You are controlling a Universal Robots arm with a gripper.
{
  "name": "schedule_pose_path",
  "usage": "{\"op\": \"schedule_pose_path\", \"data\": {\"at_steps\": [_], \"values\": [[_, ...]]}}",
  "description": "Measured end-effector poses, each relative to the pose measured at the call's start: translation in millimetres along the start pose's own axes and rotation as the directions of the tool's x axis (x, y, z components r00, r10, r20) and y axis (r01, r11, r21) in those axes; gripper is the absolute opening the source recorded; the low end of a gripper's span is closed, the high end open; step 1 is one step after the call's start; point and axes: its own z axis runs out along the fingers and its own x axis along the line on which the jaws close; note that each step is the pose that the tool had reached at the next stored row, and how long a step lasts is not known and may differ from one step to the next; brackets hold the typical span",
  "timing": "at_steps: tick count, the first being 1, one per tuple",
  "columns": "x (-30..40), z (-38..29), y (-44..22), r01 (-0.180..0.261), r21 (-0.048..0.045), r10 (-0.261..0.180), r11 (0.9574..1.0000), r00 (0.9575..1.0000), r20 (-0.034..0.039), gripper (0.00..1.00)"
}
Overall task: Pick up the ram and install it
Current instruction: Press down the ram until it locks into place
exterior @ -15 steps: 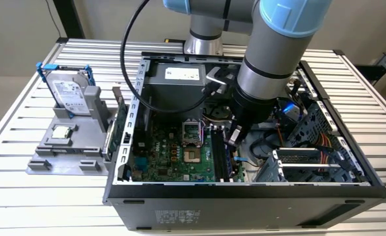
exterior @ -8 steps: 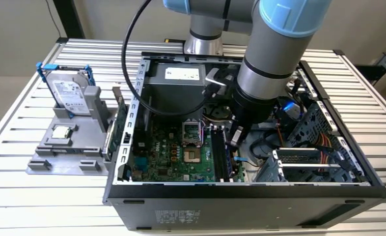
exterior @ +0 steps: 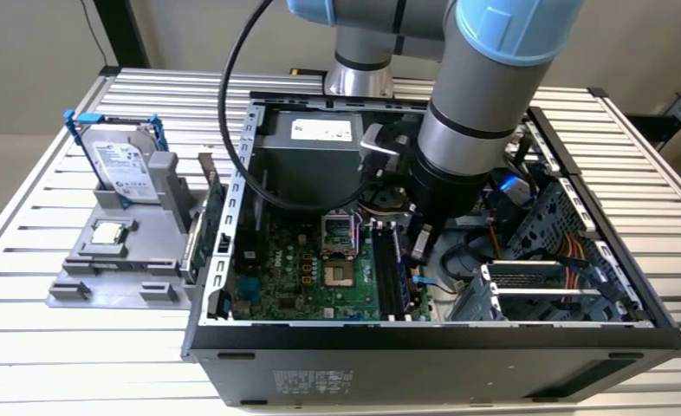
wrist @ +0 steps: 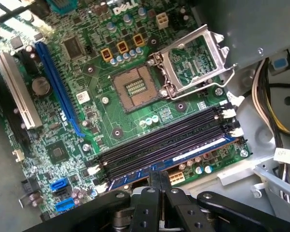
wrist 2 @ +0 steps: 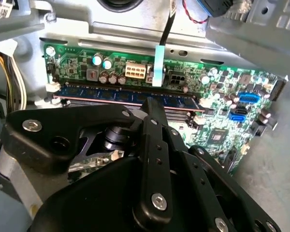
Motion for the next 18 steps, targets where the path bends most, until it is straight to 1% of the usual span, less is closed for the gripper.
{"op": "schedule_pose_path", "data": {"at_steps": [5, 7, 9, 12, 18], "values": [[0.2, 0.4, 0.4, 0.060, 0.0021, -0.060, 0.9982, 0.9982, 0.0000, 0.00], [0.2, 0.4, 0.5, 0.080, 0.0029, -0.080, 0.9968, 0.9968, -0.0002, 0.00], [0.3, 0.5, 0.8, 0.105, 0.0039, -0.105, 0.9945, 0.9945, -0.0005, 0.00], [0.4, 0.6, 0.9, 0.145, 0.0052, -0.145, 0.9894, 0.9895, 0.0000, 0.00], [0.5, 0.8, 1.2, 0.217, 0.0080, -0.217, 0.9761, 0.9761, -0.0012, 0.00]]}}
